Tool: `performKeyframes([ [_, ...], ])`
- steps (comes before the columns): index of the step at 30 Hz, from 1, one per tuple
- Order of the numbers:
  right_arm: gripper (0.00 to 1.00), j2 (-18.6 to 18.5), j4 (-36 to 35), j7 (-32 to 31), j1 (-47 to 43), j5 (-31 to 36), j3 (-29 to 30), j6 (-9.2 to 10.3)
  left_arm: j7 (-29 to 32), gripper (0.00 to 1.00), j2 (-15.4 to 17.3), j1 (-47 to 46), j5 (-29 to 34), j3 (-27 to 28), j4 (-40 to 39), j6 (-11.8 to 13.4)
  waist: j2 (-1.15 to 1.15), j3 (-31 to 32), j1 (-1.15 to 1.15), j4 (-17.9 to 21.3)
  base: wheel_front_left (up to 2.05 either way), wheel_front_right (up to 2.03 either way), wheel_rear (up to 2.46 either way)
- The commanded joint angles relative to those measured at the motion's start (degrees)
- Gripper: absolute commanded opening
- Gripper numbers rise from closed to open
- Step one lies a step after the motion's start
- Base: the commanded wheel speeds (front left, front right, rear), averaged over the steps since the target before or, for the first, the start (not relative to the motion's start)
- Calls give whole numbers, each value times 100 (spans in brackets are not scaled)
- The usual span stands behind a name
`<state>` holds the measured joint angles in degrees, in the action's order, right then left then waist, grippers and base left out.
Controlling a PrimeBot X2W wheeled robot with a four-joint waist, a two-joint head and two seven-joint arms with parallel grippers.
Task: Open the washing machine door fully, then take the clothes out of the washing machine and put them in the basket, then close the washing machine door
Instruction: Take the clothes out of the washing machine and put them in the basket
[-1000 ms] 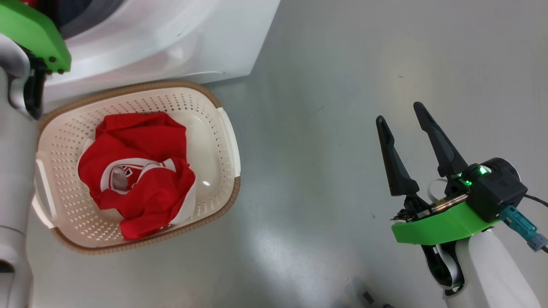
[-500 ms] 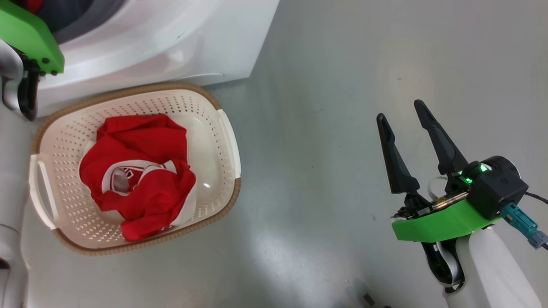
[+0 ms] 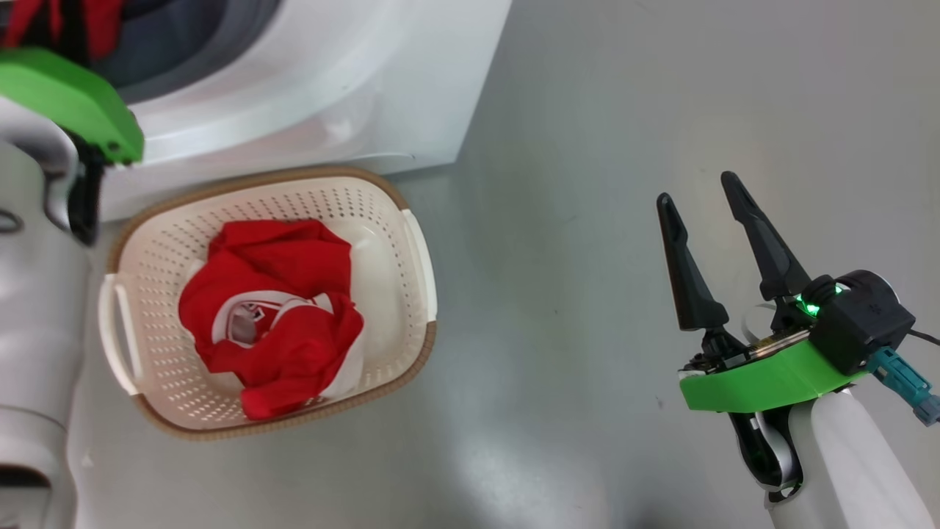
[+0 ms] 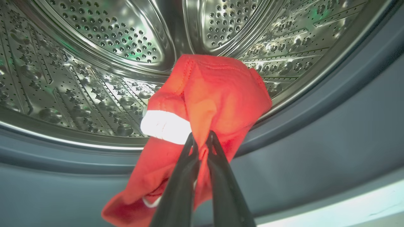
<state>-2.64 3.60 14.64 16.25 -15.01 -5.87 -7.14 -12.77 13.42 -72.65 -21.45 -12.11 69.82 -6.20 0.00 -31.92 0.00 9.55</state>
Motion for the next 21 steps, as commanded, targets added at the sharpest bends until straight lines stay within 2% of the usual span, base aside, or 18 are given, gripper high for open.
performKeyframes([
  [1, 100, -23, -118, 36, -121, -111, -84, -35, -69, 0, 242, 105, -35, 62, -169, -40, 0, 129, 0, -104, 0, 0, 0],
  [8, 100, -23, -108, 36, -230, -126, 28, -35, -215, 0, 189, 890, -114, 59, -948, -94, 0, 457, 0, -318, 0, 0, 0],
  [14, 100, -23, -105, 36, -361, -136, 109, -35, -221, 0, 147, 2015, -101, 414, -2514, 7, 0, 774, 0, -491, 0, 0, 0],
  [21, 100, -23, -85, 36, -533, -122, 186, -35, -222, 0, -85, 3276, 12, 744, -3976, 191, 0, 1179, 0, -654, 0, 0, 0],
])
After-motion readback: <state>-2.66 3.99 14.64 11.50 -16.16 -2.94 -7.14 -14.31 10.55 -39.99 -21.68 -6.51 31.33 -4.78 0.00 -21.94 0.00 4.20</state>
